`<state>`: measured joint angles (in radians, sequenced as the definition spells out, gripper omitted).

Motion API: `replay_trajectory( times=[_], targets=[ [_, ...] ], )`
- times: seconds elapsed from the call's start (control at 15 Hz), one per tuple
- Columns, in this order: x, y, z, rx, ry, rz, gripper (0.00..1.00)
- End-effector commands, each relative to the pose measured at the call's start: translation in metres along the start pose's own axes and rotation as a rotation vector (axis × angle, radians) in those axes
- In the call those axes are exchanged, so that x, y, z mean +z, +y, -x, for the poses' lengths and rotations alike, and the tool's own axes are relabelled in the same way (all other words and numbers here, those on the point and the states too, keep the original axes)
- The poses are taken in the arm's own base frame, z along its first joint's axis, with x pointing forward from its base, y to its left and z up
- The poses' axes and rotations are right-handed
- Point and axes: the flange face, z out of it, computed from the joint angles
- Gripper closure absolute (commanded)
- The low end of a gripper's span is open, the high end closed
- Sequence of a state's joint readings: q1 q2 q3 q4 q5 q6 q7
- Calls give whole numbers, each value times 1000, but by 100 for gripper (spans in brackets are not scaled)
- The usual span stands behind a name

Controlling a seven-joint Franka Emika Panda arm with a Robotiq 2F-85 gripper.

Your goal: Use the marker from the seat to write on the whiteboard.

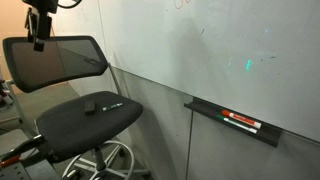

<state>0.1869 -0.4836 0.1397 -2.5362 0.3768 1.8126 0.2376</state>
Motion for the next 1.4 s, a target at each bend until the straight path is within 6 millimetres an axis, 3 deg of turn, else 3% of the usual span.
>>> replay_trajectory(
  times=[0.0, 0.67, 1.0, 1.33],
  targets=[
    [-2, 0, 0, -1, 2, 0, 0],
    [-5, -1, 0, -3, 8, -2, 0],
    [21, -19, -11, -40, -15, 11, 0],
    [58, -54, -31, -113, 37, 39, 0]
  ],
)
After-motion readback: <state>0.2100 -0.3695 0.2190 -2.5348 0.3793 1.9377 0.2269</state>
